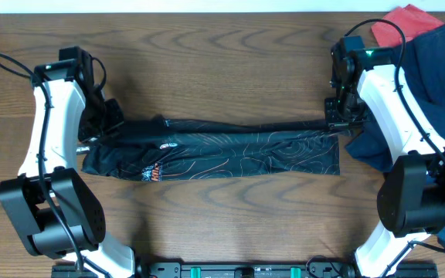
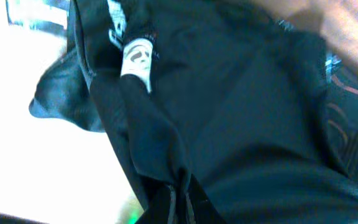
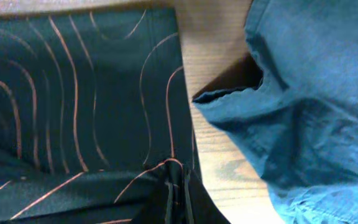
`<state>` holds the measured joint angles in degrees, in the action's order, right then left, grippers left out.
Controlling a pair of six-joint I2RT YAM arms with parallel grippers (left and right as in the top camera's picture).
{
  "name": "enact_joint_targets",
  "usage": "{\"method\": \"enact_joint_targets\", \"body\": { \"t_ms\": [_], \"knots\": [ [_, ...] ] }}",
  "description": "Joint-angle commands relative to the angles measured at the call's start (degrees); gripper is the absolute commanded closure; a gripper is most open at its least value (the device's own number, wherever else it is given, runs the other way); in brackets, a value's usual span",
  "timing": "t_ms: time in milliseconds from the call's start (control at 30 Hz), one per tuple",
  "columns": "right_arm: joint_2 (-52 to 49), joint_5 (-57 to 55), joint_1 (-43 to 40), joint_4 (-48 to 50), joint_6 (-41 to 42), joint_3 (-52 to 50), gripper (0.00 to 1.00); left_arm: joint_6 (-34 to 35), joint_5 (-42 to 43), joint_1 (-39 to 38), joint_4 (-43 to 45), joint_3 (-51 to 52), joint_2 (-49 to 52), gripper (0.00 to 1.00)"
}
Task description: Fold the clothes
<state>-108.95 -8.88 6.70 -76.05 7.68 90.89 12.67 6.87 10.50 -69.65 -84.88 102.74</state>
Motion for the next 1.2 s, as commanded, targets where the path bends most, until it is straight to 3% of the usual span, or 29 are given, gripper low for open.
{"method": "enact_joint_targets", "body": {
  "t_ms": [0,167,233,333,433,667,833,1167],
  "knots": [
    [0.8,1.0,0.3,-1.1,0.4,0.0,0.93,0.1,-1.6,0.4,-1.0,1.0,-0.9,0.94],
    [0.8,1.0,0.4,-3.1,0.4,-0.3,0.79,0.1,-1.7,0.4,-3.5,1.3,-0.9,0.93],
    [0.8,1.0,0.4,-3.5,0.4,-0.5,0.77,0.1,-3.0,0.4,-4.3,1.3,-0.9,0.78],
    [0.8,1.0,0.4,-3.7,0.4,-0.8,0.75,0.1,-5.3,0.4,-5.5,1.3,-0.9,0.73],
    [0.8,1.0,0.4,-3.7,0.4,-1.1,0.7,0.1,-6.3,0.4,-6.2,1.3,-0.9,0.63],
    [0.8,1.3,0.1,-2.4,0.4,-3.4,0.6,0.1,-5.6,0.3,-5.2,1.3,-0.9,0.62],
    [0.8,9.3,-1.7,4.7,-3.1,-8.7,0.46,0.0,0.0,-0.9,-2.3,1.3,-0.9,0.62],
    [0.8,14.1,-6.8,14.8,-5.7,-15.5,0.35,0.1,0.2,-5.2,-1.3,2.0,-0.8,0.62]
  ]
}}
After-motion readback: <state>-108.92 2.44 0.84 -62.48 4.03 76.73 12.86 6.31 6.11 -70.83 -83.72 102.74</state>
